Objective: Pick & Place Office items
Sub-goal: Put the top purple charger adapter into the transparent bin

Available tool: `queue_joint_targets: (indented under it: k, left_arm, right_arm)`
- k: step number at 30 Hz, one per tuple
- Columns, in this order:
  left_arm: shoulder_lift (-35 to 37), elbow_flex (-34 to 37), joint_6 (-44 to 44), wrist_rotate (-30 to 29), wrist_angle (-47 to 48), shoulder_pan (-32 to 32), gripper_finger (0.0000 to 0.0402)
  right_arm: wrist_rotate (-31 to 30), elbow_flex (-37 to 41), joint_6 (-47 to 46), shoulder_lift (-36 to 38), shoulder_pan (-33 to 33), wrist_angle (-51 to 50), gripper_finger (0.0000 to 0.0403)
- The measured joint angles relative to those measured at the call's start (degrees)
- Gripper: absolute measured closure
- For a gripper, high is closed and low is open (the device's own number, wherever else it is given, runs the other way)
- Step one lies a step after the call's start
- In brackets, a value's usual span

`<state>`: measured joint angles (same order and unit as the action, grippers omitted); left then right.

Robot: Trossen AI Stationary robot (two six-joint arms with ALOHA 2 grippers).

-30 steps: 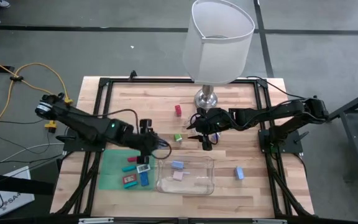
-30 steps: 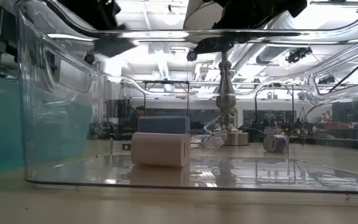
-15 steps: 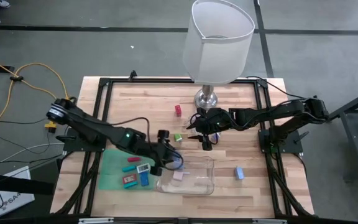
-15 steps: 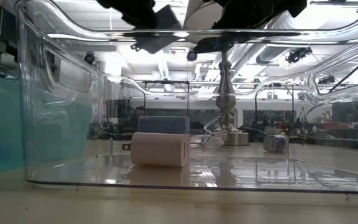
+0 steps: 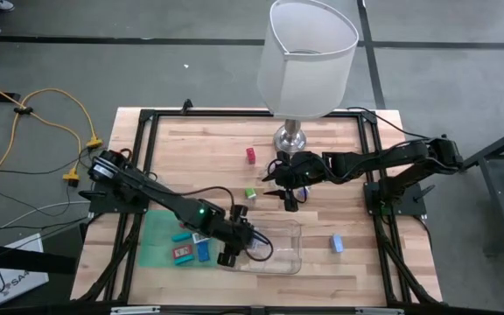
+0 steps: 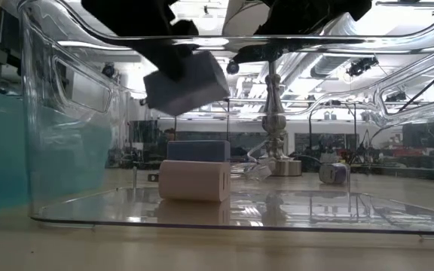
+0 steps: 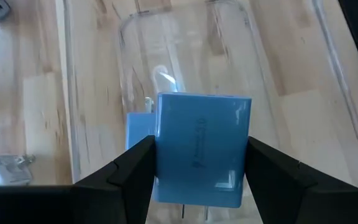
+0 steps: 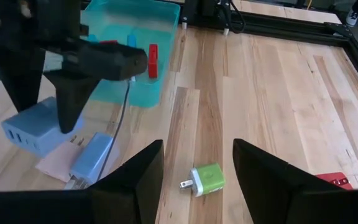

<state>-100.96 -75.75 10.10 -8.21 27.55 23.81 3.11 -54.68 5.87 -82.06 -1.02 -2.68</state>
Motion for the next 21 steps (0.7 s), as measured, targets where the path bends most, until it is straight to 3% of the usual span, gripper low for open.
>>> queue_joint_targets:
  k: [21]
  left_arm:
    - [-3.0,0.0,2.4,2.2,0.3,-0.2,0.0188]
  right_arm:
    - [0.0,0.0,0.0,0.0,0.0,0.4,0.0223]
